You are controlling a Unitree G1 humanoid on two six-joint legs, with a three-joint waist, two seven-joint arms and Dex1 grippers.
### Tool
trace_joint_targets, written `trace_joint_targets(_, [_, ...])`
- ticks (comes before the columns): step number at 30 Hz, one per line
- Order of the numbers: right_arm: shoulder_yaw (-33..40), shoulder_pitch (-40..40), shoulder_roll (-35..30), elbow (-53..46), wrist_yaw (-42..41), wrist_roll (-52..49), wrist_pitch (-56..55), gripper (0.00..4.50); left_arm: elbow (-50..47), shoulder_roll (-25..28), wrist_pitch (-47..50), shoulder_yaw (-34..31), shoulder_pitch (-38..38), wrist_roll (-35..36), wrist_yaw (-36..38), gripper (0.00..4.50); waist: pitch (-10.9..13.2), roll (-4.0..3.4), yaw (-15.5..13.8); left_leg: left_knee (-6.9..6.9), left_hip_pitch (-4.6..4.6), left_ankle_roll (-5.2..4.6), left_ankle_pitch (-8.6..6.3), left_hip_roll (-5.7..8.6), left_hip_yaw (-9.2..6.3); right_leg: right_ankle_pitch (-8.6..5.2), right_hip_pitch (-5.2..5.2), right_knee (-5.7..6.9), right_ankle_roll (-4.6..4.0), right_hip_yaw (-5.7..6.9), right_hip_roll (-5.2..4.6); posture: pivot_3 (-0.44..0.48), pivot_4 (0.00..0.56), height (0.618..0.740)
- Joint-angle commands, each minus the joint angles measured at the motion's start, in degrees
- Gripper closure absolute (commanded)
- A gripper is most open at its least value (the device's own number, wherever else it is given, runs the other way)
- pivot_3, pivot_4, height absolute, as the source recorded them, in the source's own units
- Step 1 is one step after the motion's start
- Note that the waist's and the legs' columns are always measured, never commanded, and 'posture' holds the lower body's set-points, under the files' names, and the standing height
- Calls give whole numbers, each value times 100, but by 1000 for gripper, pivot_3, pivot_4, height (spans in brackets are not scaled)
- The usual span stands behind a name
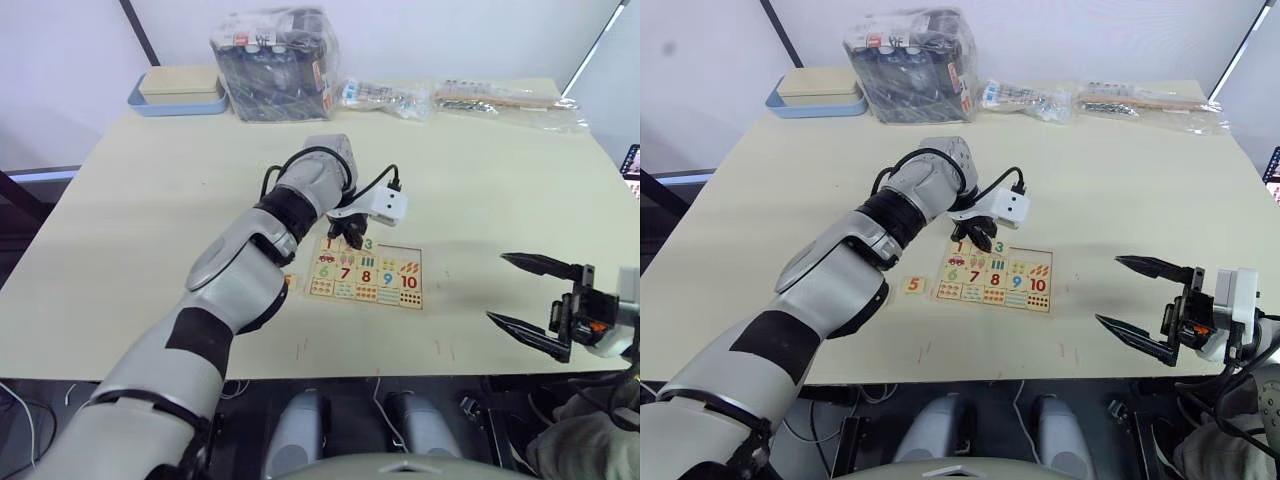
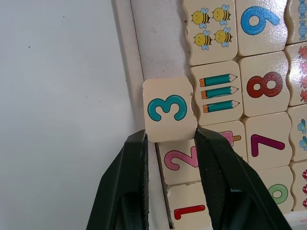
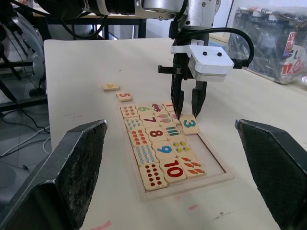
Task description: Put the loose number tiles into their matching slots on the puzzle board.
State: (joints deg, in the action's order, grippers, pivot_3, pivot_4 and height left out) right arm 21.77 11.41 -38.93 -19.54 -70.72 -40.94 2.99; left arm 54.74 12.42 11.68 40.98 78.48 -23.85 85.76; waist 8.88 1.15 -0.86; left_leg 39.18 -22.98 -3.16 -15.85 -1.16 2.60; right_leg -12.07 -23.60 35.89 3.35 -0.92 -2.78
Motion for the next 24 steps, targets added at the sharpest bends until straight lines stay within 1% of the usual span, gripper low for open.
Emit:
trace_joint_targets(1, [188,39,8,-204,56,-114,-71,0,4,-56,-68,-107,75,-62,-34,3561,0,0,1,0,0,0,0,0,0,0,0,0,0,0,0,0,150,740])
trace_joint_targets(24, [212,162,-18,-279,113,-147,-62,0,-80,-105,1,-136,-19,-78,58,3561,0,0,1,1,0,0,0,0,0,1,0,1,1,-1,0,0,150,740])
